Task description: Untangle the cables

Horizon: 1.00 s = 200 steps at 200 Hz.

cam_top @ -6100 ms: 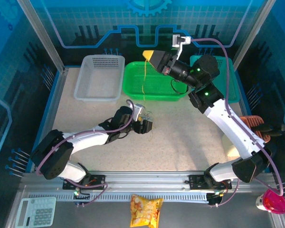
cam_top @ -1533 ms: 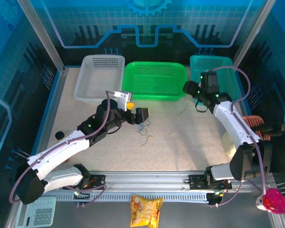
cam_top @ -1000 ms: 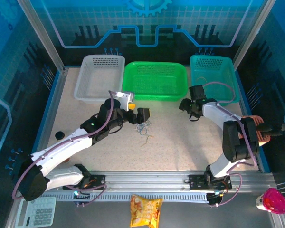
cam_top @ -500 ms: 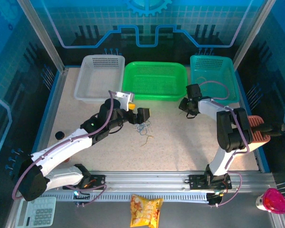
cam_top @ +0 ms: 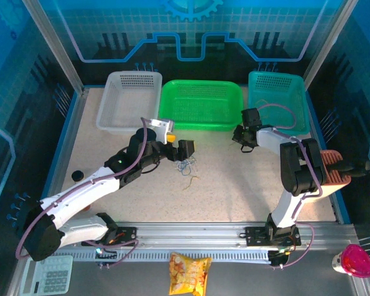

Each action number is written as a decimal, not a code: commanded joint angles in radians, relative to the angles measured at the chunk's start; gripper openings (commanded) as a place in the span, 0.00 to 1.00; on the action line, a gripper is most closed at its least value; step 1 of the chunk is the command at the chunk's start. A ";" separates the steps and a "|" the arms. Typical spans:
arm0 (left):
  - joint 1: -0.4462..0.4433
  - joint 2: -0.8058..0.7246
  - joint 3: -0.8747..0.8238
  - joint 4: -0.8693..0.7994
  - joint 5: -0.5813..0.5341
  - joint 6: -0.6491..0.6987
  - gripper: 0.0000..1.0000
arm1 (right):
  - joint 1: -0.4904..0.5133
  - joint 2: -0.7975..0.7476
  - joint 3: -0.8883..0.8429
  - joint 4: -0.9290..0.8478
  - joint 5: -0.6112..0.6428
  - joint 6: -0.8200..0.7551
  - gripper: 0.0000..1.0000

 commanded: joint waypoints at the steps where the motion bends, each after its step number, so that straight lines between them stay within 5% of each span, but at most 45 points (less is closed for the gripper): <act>1: 0.002 -0.015 -0.007 0.034 0.001 -0.010 0.99 | 0.007 0.014 -0.032 -0.018 -0.038 0.003 0.03; 112: 0.003 -0.014 0.012 0.032 0.009 -0.007 0.99 | -0.008 -0.349 0.082 -0.111 -0.022 -0.024 0.00; 200: 0.002 -0.034 0.022 0.017 0.009 -0.003 0.99 | -0.144 -0.090 0.391 -0.254 0.287 0.016 0.00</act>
